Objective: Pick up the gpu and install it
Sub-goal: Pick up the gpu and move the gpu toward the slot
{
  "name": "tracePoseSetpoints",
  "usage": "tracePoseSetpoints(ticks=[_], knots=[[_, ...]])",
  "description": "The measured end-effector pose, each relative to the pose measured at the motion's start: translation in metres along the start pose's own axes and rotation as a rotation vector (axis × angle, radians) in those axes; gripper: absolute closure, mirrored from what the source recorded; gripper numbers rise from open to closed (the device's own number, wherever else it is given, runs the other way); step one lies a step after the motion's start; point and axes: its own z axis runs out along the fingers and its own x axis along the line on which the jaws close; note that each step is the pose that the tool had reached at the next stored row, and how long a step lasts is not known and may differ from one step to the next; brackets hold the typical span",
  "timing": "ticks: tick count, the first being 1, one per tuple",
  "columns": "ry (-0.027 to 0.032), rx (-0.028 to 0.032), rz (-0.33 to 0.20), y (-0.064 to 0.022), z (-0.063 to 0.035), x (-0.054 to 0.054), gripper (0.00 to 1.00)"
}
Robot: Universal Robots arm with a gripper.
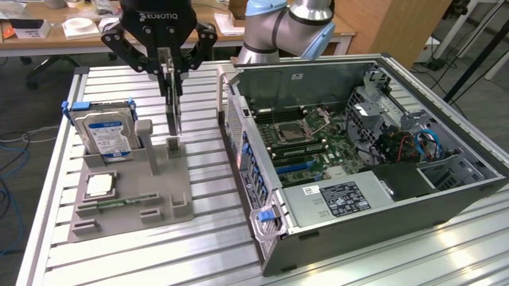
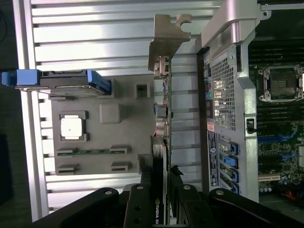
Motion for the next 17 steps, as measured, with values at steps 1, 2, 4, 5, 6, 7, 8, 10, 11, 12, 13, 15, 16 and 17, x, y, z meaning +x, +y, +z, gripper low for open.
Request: tracePoseSetpoints(ticks=[1, 2, 4, 5, 6, 7, 8, 10, 11, 12, 13, 15, 16, 17], knots=[[0.0000, 0.0000, 0.000, 0.0000, 0.0000, -0.0002, 0.74], [-0.0001, 0.0000, 0.000, 0.0000, 0.0000, -0.0005, 0.74], [0.0000, 0.0000, 0.000, 0.0001, 0.0000, -0.0009, 0.74], [0.0000, 0.0000, 0.000, 0.0001, 0.0000, -0.0011, 0.74], [0.0000, 0.0000, 0.000, 0.0001, 0.0000, -0.0014, 0.74], [0.0000, 0.0001, 0.000, 0.0001, 0.0000, -0.0016, 0.74], [0.0000, 0.0000, 0.000, 0.0001, 0.0000, -0.0018, 0.74], [0.0000, 0.0000, 0.000, 0.0002, 0.0000, -0.0022, 0.74], [-0.0001, 0.0000, 0.000, 0.0002, 0.0001, -0.0024, 0.74], [0.0000, 0.0001, 0.000, 0.0002, 0.0000, -0.0024, 0.74], [0.0000, 0.0000, 0.000, 0.0002, 0.0001, -0.0024, 0.74], [0.0000, 0.0000, 0.000, 0.0002, 0.0001, -0.0028, 0.74], [-0.0001, 0.0000, 0.000, 0.0003, 0.0001, -0.0033, 0.74], [0.0000, 0.0001, 0.000, 0.0003, 0.0001, -0.0039, 0.74]])
